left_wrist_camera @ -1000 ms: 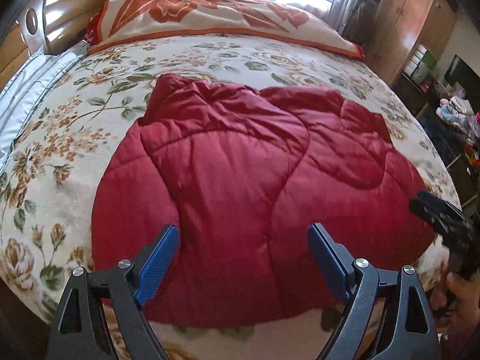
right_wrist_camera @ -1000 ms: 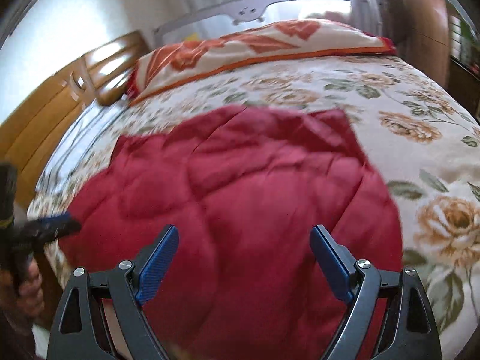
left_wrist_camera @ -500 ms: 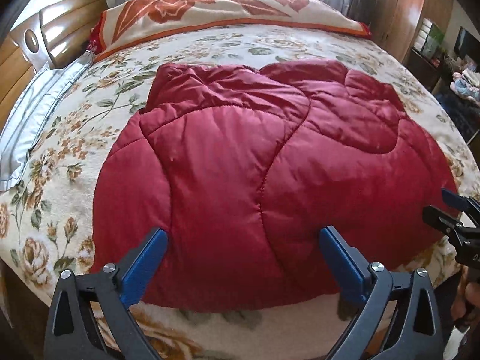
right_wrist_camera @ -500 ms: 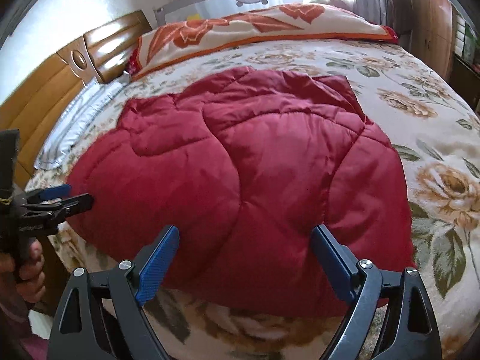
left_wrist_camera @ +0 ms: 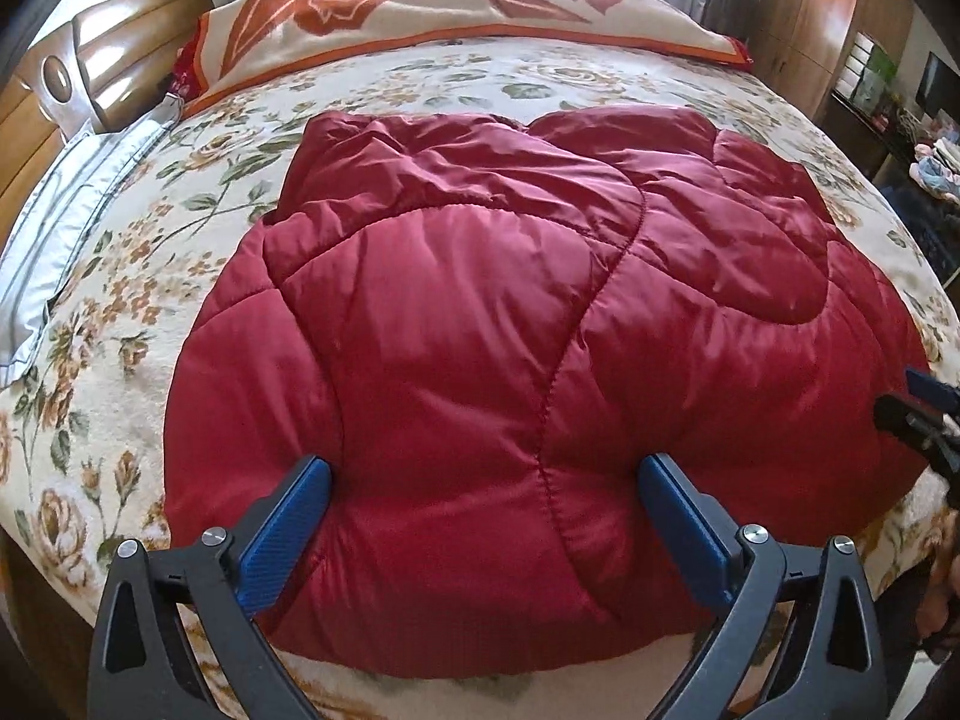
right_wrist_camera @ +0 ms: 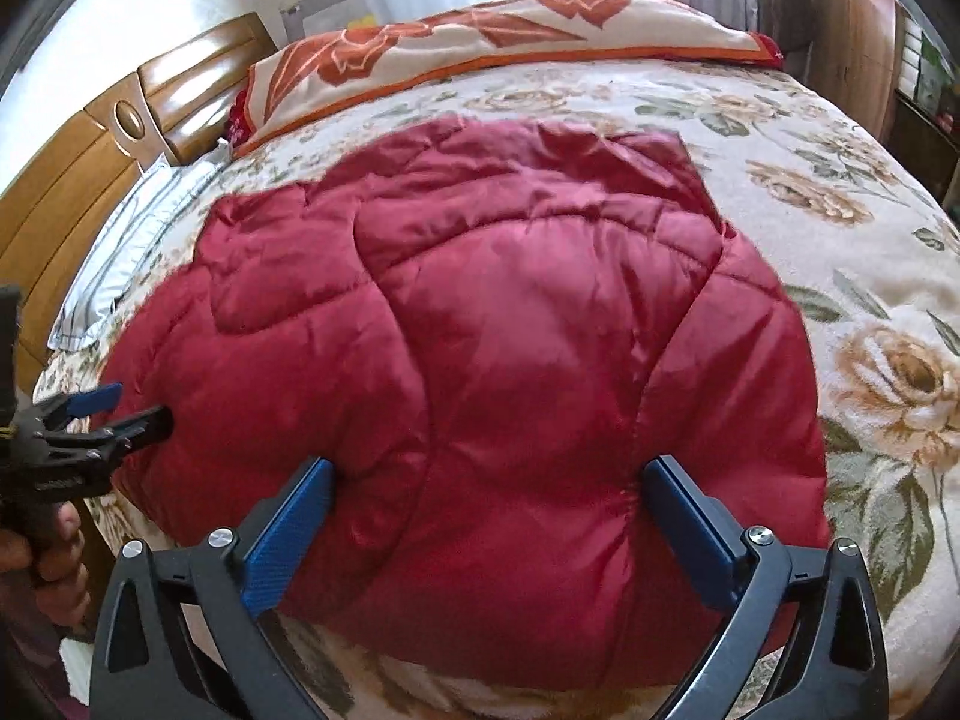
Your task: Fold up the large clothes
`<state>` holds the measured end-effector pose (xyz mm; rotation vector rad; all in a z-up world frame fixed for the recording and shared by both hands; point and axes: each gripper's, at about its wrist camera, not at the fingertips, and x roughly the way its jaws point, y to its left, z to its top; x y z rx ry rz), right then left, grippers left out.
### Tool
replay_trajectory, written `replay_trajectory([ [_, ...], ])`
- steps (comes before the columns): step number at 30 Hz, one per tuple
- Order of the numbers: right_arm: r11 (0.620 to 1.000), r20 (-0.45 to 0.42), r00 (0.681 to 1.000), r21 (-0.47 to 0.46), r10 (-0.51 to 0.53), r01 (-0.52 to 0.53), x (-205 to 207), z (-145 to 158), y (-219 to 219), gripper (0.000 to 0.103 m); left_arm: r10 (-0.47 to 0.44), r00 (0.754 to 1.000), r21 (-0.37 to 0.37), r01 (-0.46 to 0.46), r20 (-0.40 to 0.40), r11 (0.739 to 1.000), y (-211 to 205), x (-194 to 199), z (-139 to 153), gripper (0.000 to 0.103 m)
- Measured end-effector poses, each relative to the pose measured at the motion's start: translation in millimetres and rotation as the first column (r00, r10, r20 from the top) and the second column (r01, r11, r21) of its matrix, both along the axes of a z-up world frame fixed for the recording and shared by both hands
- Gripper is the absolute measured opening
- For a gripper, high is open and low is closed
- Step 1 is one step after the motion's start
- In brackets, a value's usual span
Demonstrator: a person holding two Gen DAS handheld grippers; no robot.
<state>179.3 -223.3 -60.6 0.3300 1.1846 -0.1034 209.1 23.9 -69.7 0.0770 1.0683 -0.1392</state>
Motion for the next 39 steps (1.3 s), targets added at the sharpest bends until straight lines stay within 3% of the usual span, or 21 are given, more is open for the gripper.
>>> replay_trajectory([
  [6, 1.000, 0.042, 0.999, 0.019, 0.013, -0.014, 12, 13, 1, 0.097, -0.003, 1.000, 0.006, 0.003, -0.001, 1.000, 0, 4, -2, 0.103],
  [10, 0.999, -0.012, 0.999, -0.014, 0.049, -0.049, 26, -4, 5, 0.099, -0.006, 1.000, 0.005, 0.006, -0.002, 1.000, 0, 5, -3, 0.103],
  [15, 1.000, -0.043, 0.999, 0.024, 0.020, -0.019, 41, -25, -10, 0.100, 0.006, 1.000, -0.006, -0.006, -0.006, 1.000, 3, 17, 2, 0.102],
  [20, 0.999, -0.060, 0.998, 0.035, 0.007, -0.005, 49, -31, -18, 0.100, 0.052, 0.999, -0.036, -0.052, 0.013, 0.998, 14, 29, 14, 0.102],
  [23, 0.999, -0.055, 0.998, 0.031, 0.009, -0.007, 46, -32, -16, 0.100, 0.059, 0.998, -0.040, -0.059, -0.017, 0.997, 19, 37, 4, 0.103],
  [26, 1.000, -0.048, 0.999, 0.024, 0.003, -0.002, 45, -24, -15, 0.099, 0.056, 0.998, -0.032, -0.058, -0.038, 0.998, 20, 42, -6, 0.103],
  [28, 1.000, -0.013, 1.000, 0.012, 0.005, -0.005, 44, -7, -13, 0.088, 0.051, 0.998, -0.022, -0.052, -0.035, 0.998, 18, 43, -5, 0.103],
  [31, 1.000, 0.024, 0.999, 0.010, 0.028, -0.028, 42, 10, -10, 0.088, 0.048, 0.998, -0.006, -0.048, -0.036, 0.999, 15, 50, -7, 0.103],
  [35, 0.999, -0.052, 0.998, 0.033, 0.032, -0.030, 48, -20, -15, 0.092, 0.042, 0.999, 0.005, -0.042, -0.034, 0.999, 12, 55, -9, 0.103],
  [39, 0.998, -0.066, 0.998, 0.054, 0.016, -0.012, 57, -33, -23, 0.096, 0.041, 0.998, 0.011, -0.040, -0.040, 0.999, 11, 61, -14, 0.103],
])
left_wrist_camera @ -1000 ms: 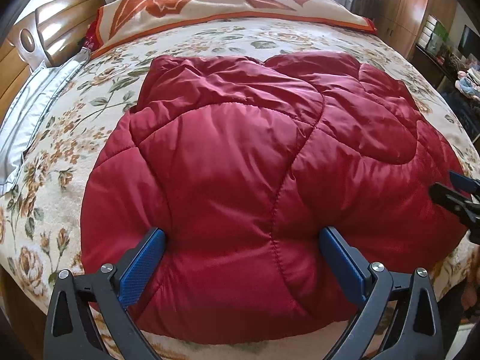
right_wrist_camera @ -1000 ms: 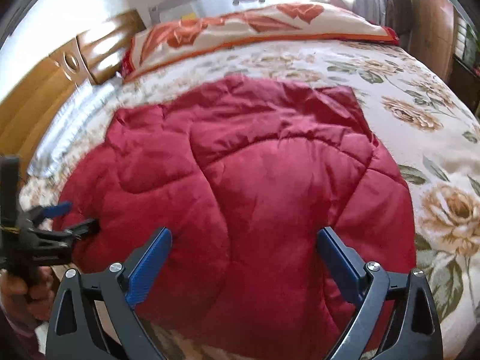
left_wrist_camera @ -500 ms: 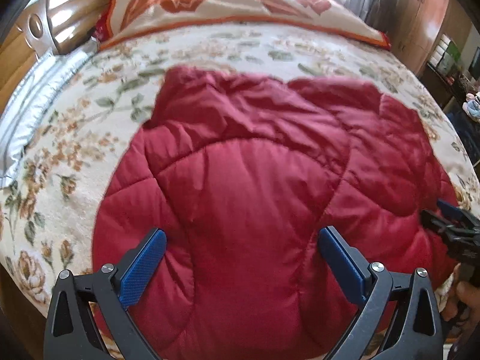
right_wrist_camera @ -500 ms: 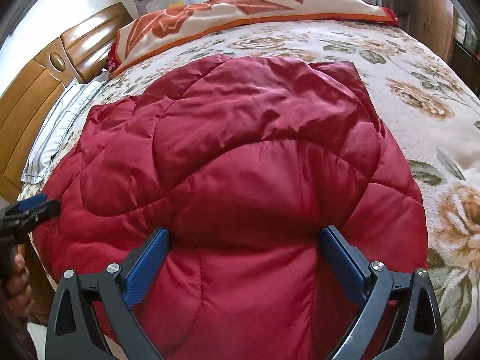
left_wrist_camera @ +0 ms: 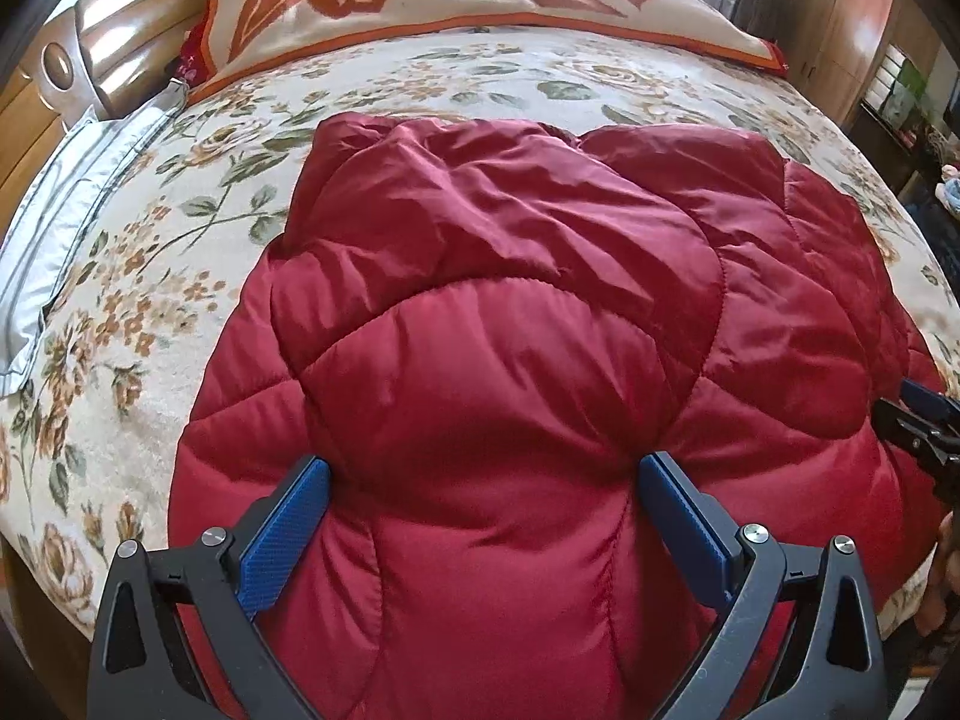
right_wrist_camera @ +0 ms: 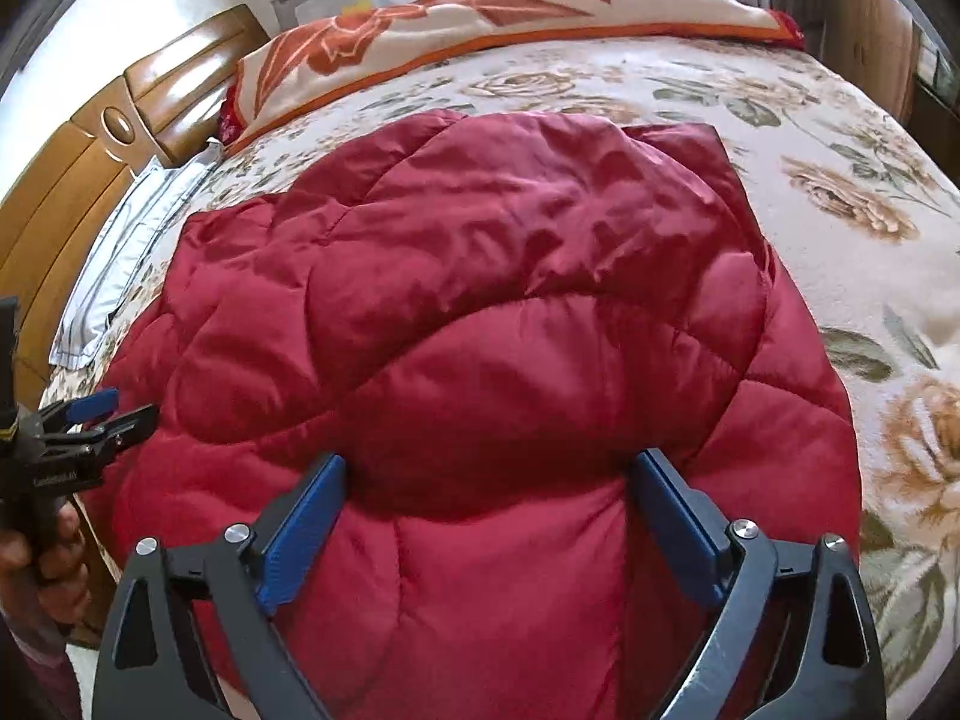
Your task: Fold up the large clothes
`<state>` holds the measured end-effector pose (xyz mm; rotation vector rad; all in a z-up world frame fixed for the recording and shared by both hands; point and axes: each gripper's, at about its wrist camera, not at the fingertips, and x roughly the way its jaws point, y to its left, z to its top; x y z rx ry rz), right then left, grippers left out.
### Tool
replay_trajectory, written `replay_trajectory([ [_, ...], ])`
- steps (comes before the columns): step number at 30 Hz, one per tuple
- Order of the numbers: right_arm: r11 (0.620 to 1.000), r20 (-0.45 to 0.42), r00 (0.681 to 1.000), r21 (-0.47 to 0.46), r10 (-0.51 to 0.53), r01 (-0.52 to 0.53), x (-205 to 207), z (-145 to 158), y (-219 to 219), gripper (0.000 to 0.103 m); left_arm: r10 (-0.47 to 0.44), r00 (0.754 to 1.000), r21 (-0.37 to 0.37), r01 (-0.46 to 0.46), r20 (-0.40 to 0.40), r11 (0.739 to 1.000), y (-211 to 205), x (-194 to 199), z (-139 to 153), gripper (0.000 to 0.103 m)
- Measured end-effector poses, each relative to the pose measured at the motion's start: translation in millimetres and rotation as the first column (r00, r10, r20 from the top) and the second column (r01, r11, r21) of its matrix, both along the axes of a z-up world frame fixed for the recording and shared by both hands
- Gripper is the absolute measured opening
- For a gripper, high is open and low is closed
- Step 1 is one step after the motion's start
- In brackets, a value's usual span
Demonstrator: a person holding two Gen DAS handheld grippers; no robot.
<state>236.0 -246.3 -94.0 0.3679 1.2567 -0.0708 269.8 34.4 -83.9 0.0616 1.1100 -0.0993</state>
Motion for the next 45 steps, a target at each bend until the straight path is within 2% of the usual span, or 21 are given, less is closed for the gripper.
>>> replay_trajectory([
  [12, 1.000, -0.021, 1.000, 0.013, -0.003, 0.003, 7, -6, 1, 0.098, -0.002, 1.000, 0.005, 0.003, -0.013, 1.000, -2, 10, -6, 0.103],
  [17, 0.999, 0.004, 1.000, -0.030, -0.015, 0.015, 5, 17, 4, 0.090, -0.006, 1.000, 0.008, 0.006, -0.014, 1.000, -1, 10, -6, 0.103],
  [23, 1.000, -0.016, 1.000, 0.006, -0.005, 0.005, 4, -8, -3, 0.094, -0.009, 1.000, 0.021, 0.009, -0.006, 1.000, -3, 9, -7, 0.103],
  [27, 1.000, -0.014, 1.000, -0.002, -0.004, 0.004, 4, -10, -4, 0.094, -0.012, 1.000, 0.025, 0.013, -0.006, 1.000, -3, 8, -8, 0.103],
  [29, 1.000, -0.006, 1.000, -0.007, -0.010, 0.010, 4, -2, -3, 0.093, -0.014, 1.000, 0.027, 0.014, -0.008, 1.000, -3, 8, -8, 0.103],
  [31, 0.999, 0.019, 1.000, -0.032, -0.018, 0.018, -3, 18, 1, 0.085, -0.015, 1.000, 0.026, 0.015, -0.006, 1.000, -2, 8, -7, 0.103],
  [35, 0.997, 0.083, 0.996, -0.073, 0.018, -0.012, -13, 47, 12, 0.084, -0.013, 1.000, 0.033, 0.013, -0.004, 0.999, -5, 8, -7, 0.103],
  [37, 0.997, 0.052, 0.998, -0.064, 0.038, -0.034, -13, 41, 15, 0.084, -0.015, 1.000, 0.034, 0.015, -0.002, 0.999, -5, 7, -6, 0.103],
  [39, 0.999, -0.004, 0.999, -0.041, 0.033, -0.033, -13, 16, 12, 0.086, -0.020, 1.000, 0.038, 0.020, 0.002, 0.999, -6, 5, -6, 0.103],
  [42, 1.000, 0.014, 1.000, -0.014, 0.010, -0.010, -16, 1, 3, 0.087, -0.017, 1.000, 0.050, 0.017, 0.006, 0.999, -5, -2, -3, 0.103],
  [45, 1.000, 0.008, 1.000, -0.017, 0.013, -0.013, -14, 1, 3, 0.087, -0.015, 1.000, 0.047, 0.014, 0.025, 0.999, -3, -17, 10, 0.102],
])
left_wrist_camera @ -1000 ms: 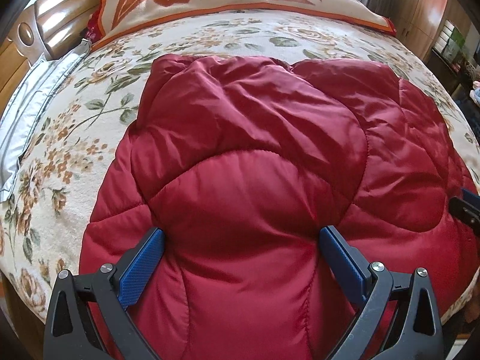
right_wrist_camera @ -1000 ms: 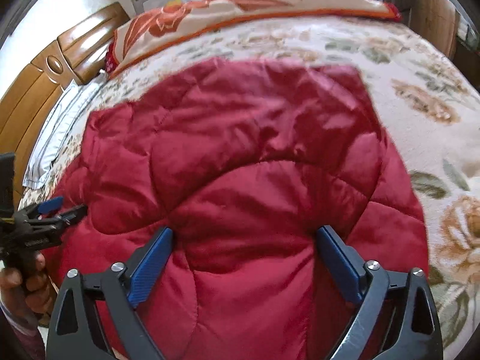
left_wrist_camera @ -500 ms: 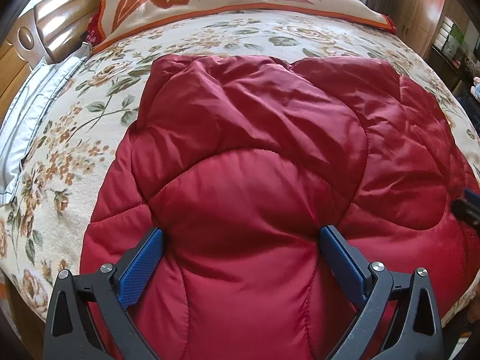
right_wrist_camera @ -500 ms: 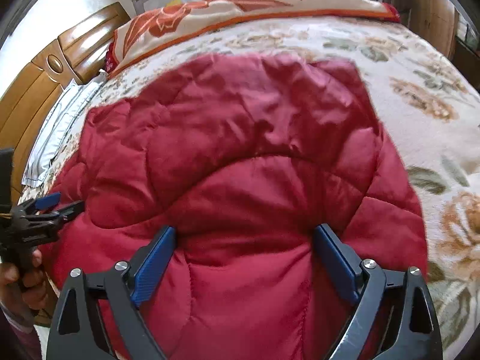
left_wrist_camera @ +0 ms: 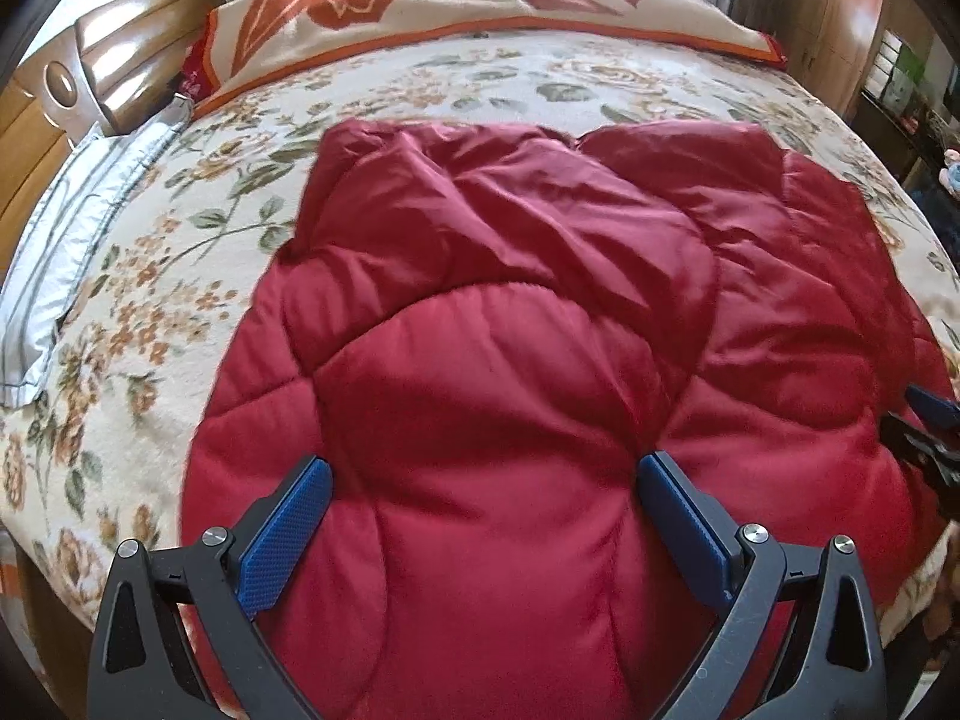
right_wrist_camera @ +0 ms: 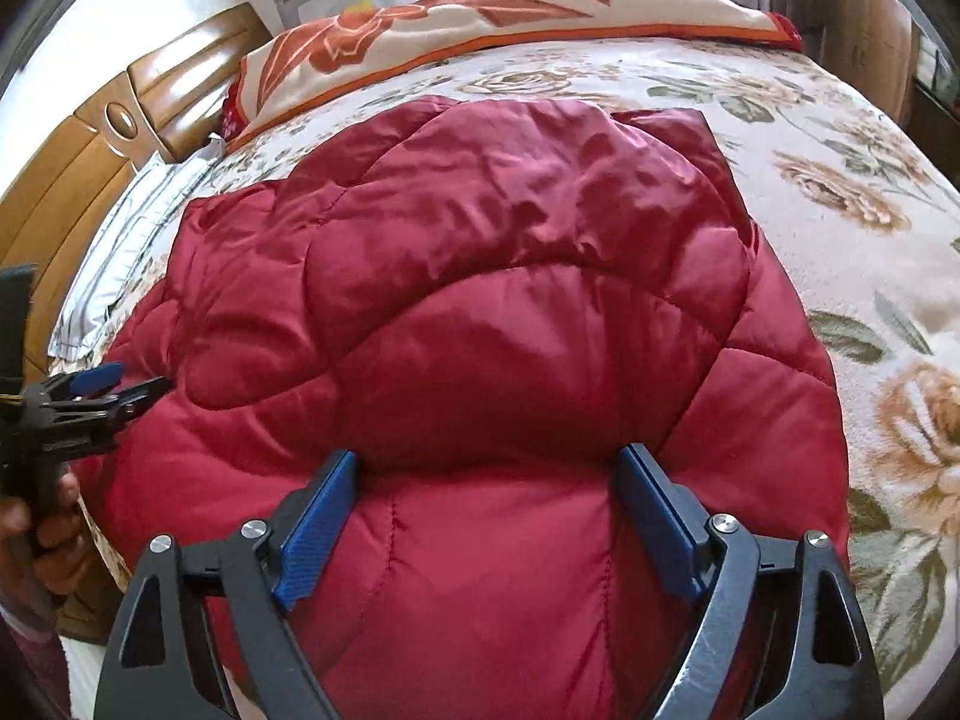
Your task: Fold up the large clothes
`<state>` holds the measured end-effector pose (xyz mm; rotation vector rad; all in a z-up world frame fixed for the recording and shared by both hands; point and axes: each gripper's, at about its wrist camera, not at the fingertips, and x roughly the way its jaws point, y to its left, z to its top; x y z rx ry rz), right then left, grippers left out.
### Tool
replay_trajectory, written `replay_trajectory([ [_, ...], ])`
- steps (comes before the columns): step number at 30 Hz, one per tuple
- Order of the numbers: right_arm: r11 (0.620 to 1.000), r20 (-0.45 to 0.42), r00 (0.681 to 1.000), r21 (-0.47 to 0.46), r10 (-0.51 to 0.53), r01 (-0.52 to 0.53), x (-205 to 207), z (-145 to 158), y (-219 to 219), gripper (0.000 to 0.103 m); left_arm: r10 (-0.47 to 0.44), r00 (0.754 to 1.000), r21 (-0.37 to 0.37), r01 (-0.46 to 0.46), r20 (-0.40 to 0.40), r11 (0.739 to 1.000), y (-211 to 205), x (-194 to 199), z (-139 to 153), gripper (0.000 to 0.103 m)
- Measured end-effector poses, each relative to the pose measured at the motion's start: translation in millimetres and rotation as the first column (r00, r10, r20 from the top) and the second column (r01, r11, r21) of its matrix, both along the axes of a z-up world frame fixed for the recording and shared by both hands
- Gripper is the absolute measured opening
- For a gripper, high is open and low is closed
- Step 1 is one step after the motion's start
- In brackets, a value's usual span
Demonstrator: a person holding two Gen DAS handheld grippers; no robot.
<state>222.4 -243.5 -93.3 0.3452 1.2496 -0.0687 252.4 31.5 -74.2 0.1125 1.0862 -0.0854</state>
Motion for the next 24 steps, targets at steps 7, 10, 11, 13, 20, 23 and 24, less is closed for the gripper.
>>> replay_trajectory([
  [7, 1.000, 0.005, 1.000, -0.001, -0.005, 0.005, -2, 0, 1, 0.087, -0.054, 0.998, -0.004, 0.054, 0.018, 0.999, -2, -30, -2, 0.103],
  [10, 1.000, 0.003, 1.000, -0.007, -0.004, 0.004, -2, 2, 3, 0.087, -0.041, 0.999, -0.037, 0.040, -0.010, 0.999, 3, -23, -8, 0.103],
  [11, 1.000, 0.002, 1.000, -0.009, -0.006, 0.006, -2, 3, 3, 0.087, -0.043, 0.999, -0.031, 0.043, -0.011, 0.999, 3, -21, -7, 0.103],
  [13, 1.000, 0.003, 1.000, -0.009, -0.012, 0.012, -2, 6, 2, 0.087, -0.043, 0.999, -0.017, 0.043, -0.012, 0.999, 2, -20, -5, 0.103],
  [20, 0.999, 0.060, 0.997, 0.039, -0.039, 0.037, -22, 40, 5, 0.087, -0.025, 1.000, -0.008, 0.026, 0.016, 1.000, -1, -39, 11, 0.102],
  [23, 0.999, 0.098, 0.995, 0.046, -0.014, 0.010, -36, 56, 11, 0.088, -0.032, 0.999, 0.011, 0.032, 0.034, 0.999, -4, -53, 16, 0.102],
  [24, 0.999, 0.109, 0.994, 0.048, -0.007, 0.002, -42, 62, 14, 0.089, -0.034, 0.999, 0.020, 0.033, 0.037, 0.999, -4, -59, 19, 0.102],
])
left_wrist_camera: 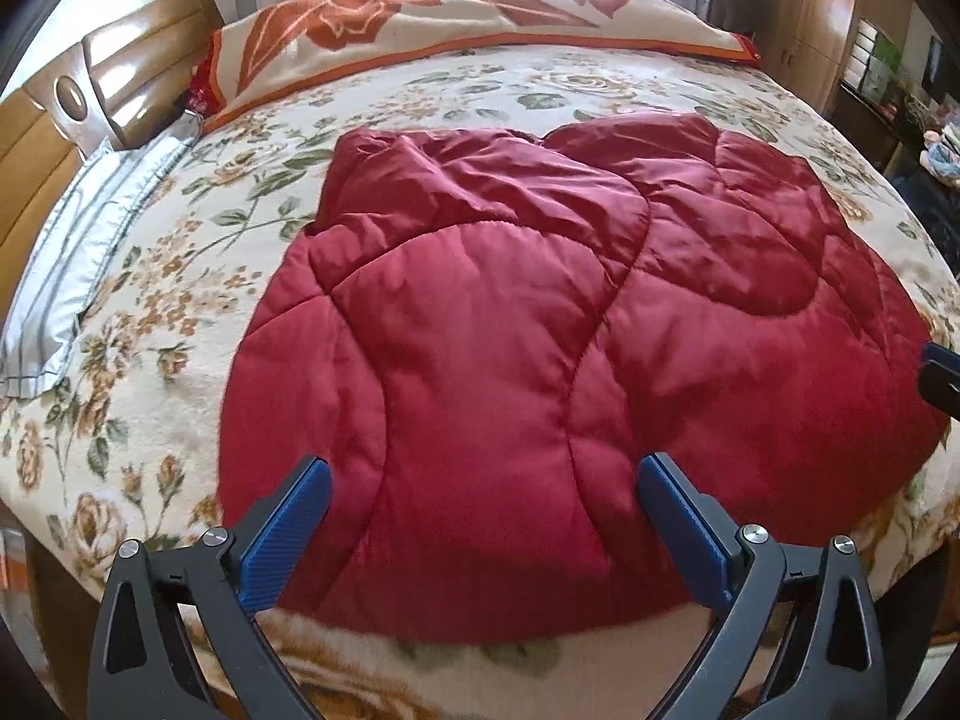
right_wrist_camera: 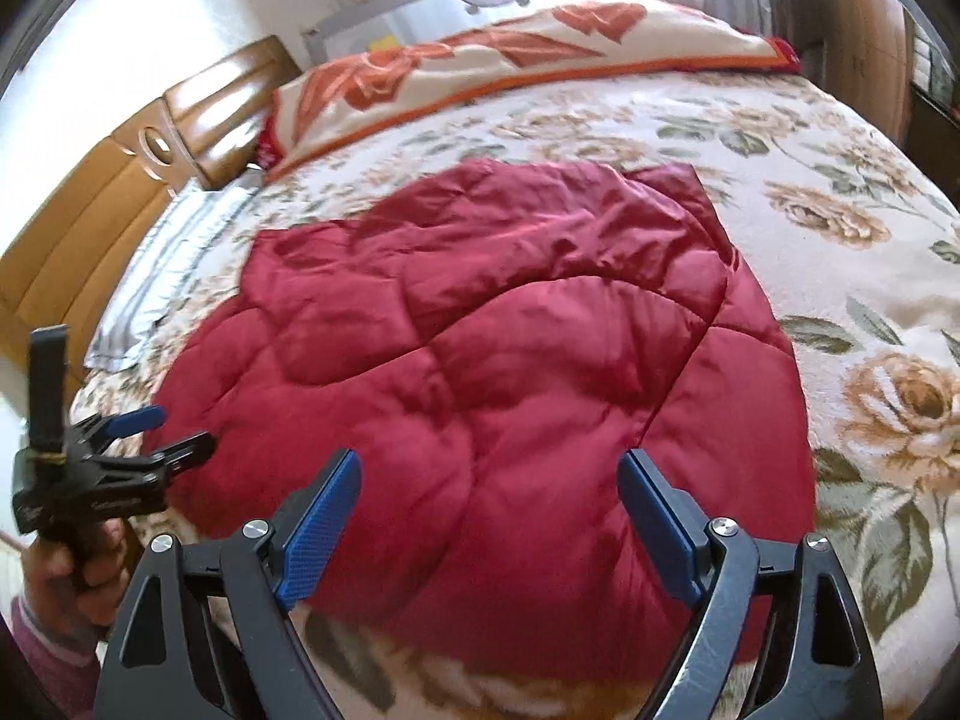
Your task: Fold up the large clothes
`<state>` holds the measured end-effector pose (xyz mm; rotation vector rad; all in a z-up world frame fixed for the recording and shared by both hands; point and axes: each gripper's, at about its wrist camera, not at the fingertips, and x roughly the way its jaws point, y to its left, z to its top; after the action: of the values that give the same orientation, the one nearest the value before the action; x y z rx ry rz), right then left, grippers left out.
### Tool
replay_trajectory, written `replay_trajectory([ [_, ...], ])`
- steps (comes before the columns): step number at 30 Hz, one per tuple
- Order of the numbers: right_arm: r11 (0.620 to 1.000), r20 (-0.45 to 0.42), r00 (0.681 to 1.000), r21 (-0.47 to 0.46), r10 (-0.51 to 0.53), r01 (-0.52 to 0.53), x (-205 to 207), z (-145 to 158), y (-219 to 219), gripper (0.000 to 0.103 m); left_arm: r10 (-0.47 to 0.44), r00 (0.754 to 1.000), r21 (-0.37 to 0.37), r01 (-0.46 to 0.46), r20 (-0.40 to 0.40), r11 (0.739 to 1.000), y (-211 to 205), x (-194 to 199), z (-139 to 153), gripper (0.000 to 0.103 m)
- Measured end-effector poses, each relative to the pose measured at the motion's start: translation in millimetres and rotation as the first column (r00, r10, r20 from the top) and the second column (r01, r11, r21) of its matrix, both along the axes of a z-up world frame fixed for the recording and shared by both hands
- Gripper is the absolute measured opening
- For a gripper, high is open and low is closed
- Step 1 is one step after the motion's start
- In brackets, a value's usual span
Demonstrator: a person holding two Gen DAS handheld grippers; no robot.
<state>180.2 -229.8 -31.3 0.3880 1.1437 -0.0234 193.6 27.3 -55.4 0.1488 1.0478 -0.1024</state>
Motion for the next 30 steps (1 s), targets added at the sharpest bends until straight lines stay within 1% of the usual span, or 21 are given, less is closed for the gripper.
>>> replay_trajectory([
  [3, 1.000, 0.013, 1.000, -0.006, 0.026, -0.026, -14, 11, 9, 0.089, -0.007, 1.000, 0.010, 0.007, 0.005, 1.000, -1, -13, 3, 0.102],
  [7, 0.998, -0.001, 0.998, -0.013, 0.065, -0.065, -34, 13, 22, 0.089, -0.025, 1.000, 0.040, 0.025, 0.012, 0.999, -3, -34, 6, 0.102],
  [11, 0.994, -0.027, 0.994, -0.008, 0.107, -0.107, -52, 9, 35, 0.089, -0.047, 0.998, 0.068, 0.044, 0.037, 0.997, -3, -56, 7, 0.102],
  [17, 0.991, -0.074, 0.989, 0.003, 0.131, -0.131, -71, -3, 46, 0.089, -0.103, 0.994, 0.093, 0.099, 0.036, 0.991, -4, -82, 0, 0.102],
  [21, 0.990, -0.081, 0.987, -0.002, 0.141, -0.142, -77, -5, 50, 0.089, -0.115, 0.993, 0.096, 0.112, 0.026, 0.989, -2, -90, -5, 0.102],
  [24, 0.988, -0.080, 0.985, -0.013, 0.150, -0.151, -81, -5, 53, 0.089, -0.106, 0.994, 0.099, 0.104, 0.016, 0.990, 0, -92, -10, 0.102],
  [27, 0.987, -0.079, 0.985, -0.018, 0.156, -0.158, -82, -8, 55, 0.089, -0.089, 0.996, 0.070, 0.088, 0.002, 0.994, 3, -89, -13, 0.102],
  [30, 0.987, -0.089, 0.984, -0.024, 0.154, -0.156, -83, -13, 55, 0.089, -0.083, 0.997, 0.034, 0.082, 0.009, 0.996, 6, -87, -8, 0.102],
])
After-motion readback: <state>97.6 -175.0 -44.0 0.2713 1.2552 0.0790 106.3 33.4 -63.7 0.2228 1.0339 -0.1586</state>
